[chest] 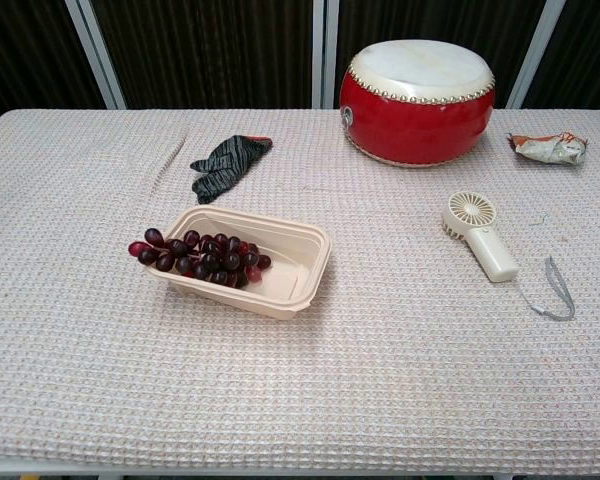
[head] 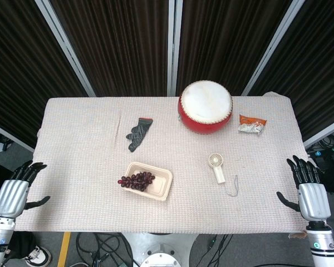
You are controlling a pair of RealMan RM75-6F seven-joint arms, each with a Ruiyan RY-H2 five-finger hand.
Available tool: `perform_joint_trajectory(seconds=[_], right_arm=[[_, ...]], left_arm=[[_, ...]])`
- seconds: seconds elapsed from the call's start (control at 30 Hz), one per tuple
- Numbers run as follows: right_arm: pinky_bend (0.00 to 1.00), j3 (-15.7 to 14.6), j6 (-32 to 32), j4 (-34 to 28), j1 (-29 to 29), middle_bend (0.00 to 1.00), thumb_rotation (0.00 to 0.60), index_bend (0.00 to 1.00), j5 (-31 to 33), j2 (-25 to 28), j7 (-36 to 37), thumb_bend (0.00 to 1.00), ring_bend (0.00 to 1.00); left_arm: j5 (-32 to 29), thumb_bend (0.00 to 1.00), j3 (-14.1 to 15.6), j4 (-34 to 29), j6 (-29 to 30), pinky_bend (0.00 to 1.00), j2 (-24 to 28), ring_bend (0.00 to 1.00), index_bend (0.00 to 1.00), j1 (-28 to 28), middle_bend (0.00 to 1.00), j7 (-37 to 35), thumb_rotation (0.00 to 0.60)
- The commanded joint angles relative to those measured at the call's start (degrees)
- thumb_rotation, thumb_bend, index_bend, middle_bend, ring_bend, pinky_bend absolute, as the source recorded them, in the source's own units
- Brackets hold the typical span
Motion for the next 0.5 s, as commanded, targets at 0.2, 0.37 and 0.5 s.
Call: perform_joint_trajectory(seconds=[0.2, 0.37, 0.5], right_arm=[[0.00, -0.3, -0.1, 0.0, 0.0, 0.00, 0.600, 0.00, -0.4, 0.3, 0.1, 0.11, 0.00], [0.00, -0.6, -0.5, -0.9, 0.2, 0.00, 0.600, 0.00, -0.7, 0.9, -0.4, 0.11, 0.00], [0.00, -1.6, -2.7, -1.9, 0.6, 0.00, 0.600, 0.00, -0.8, 1.7, -1.9, 0.30, 0.00]], left_arm=[[0.2, 0.00, 0.1, -0.1, -0.2, 0.19, -0.3, 0.08, 0.17, -0.2, 0.16, 0.1, 0.600], [-0.1, 0.00, -0.2, -0.4, 0.1, 0.19, -0.1, 0.08, 0.17, -0.2, 0.16, 0.3, 0.600], [0.1, 0.00, 0.1, -0.7, 0.5, 0.19, -0.1, 0.08, 0.17, 0.2, 0.16, 0.5, 0.600]])
